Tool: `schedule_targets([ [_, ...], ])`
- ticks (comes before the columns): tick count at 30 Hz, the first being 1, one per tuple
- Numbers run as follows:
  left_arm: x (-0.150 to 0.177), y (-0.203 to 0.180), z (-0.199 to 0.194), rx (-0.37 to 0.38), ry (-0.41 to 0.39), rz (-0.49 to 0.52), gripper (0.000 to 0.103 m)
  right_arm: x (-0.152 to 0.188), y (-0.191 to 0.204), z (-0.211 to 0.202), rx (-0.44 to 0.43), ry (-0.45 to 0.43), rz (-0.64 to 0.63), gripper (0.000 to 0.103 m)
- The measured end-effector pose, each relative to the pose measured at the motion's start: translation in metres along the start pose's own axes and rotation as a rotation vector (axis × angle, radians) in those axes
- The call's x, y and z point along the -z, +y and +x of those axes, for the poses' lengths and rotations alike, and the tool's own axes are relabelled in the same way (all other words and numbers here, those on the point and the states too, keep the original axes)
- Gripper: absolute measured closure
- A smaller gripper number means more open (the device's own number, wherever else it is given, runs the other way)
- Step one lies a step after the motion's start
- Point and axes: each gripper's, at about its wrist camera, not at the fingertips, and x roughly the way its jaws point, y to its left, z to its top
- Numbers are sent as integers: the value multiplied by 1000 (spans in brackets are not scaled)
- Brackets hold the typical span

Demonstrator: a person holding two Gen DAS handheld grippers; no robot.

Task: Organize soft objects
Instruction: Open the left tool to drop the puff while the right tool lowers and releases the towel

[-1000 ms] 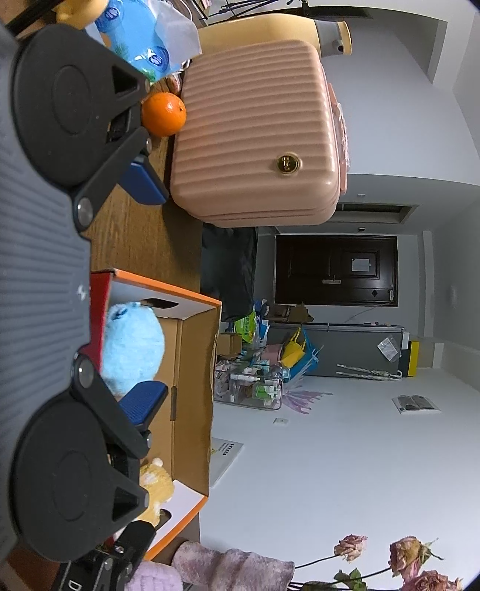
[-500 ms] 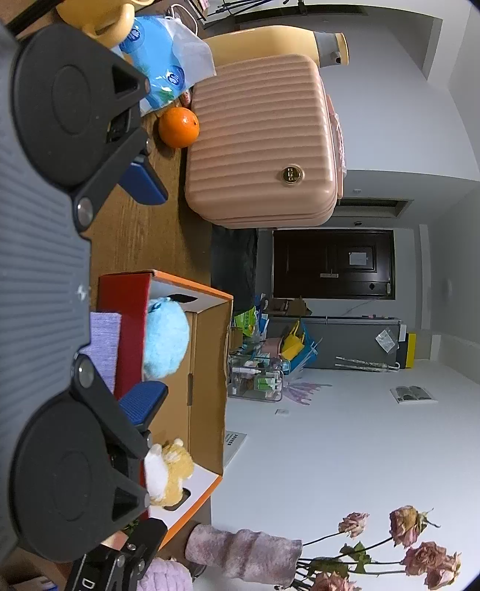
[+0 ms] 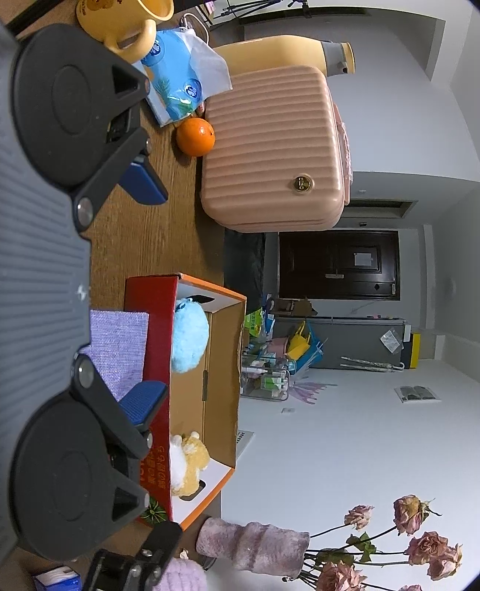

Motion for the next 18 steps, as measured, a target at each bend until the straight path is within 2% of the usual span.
schedule_targets([
  [5,-5,5,7,3,10,-21,0,-10,6,10,-34,-15,-45,10],
  [8,-10,13,14,-4,14,-45,0,-23,10,33,-62,16,-69,25],
  [10,-15,19,22,-9,16,-65,0,-34,12,52,-76,51,-75,47],
  [11,-18,21,26,-12,15,-72,0,-39,12,63,-84,71,-80,53],
  [12,-21,23,31,-15,15,-80,0,-44,12,74,-91,91,-83,69],
  [13,-24,25,37,-16,17,-87,0,-48,12,84,-95,109,-83,77],
  [16,-32,28,55,-21,24,-101,0,-58,9,117,-110,171,-66,86],
  [18,-34,27,65,-19,30,-100,0,-63,5,136,-112,203,-51,86],
])
